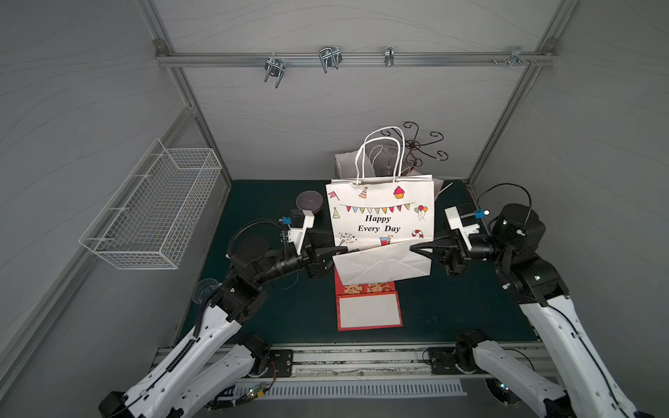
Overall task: Put away the paper bag
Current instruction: Press the paper bag.
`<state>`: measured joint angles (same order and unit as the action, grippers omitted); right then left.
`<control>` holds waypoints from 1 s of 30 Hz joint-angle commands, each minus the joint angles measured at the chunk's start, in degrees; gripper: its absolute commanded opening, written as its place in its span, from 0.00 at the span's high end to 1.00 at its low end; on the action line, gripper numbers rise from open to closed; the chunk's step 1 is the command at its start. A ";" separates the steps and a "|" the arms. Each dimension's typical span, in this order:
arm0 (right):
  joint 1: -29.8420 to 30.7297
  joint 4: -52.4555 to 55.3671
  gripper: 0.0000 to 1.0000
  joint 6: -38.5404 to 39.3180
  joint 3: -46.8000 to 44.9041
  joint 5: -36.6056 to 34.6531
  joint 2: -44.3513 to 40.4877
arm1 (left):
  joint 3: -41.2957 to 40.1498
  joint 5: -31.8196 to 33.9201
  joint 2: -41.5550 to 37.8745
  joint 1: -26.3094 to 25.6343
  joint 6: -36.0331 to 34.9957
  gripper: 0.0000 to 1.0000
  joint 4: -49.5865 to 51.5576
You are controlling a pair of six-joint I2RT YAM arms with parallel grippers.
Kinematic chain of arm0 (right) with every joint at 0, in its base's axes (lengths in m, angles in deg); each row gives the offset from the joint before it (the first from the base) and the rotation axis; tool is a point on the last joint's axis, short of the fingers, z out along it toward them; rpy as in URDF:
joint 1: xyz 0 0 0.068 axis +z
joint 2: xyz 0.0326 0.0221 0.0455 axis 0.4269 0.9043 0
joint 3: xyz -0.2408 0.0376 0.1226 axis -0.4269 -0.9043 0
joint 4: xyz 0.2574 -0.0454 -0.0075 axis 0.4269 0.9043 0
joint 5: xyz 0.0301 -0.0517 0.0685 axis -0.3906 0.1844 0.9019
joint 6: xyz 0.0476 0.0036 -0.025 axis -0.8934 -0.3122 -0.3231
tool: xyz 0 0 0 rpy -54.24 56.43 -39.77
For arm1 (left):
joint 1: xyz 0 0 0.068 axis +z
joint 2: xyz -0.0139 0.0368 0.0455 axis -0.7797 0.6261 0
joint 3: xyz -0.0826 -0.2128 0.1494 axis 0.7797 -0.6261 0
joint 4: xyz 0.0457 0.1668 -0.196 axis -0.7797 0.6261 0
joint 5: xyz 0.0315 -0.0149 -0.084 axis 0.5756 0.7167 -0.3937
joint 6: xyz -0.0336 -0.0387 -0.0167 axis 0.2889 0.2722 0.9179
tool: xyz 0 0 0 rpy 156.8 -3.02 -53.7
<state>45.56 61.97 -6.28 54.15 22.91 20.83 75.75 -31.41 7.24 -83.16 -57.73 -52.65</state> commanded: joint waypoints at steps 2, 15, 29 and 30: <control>0.33 6.96 1.00 8.53 4.06 -8.67 -0.65 | 1.75 25.76 -6.24 0.21 -12.08 0.18 4.08; 2.72 7.33 1.00 11.81 7.59 -7.89 2.32 | -5.50 -4.40 -8.03 0.26 -5.24 0.11 2.53; 3.79 -3.72 1.00 -5.31 1.44 3.88 4.05 | -8.50 -20.10 5.66 0.29 17.38 0.02 -34.87; 3.79 -3.84 1.00 -5.41 0.85 3.56 4.18 | -8.78 -19.64 6.19 0.32 18.84 0.04 -37.44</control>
<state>49.04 61.57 -7.90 56.25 24.38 24.87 66.87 -48.62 12.64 -82.96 -45.97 -75.11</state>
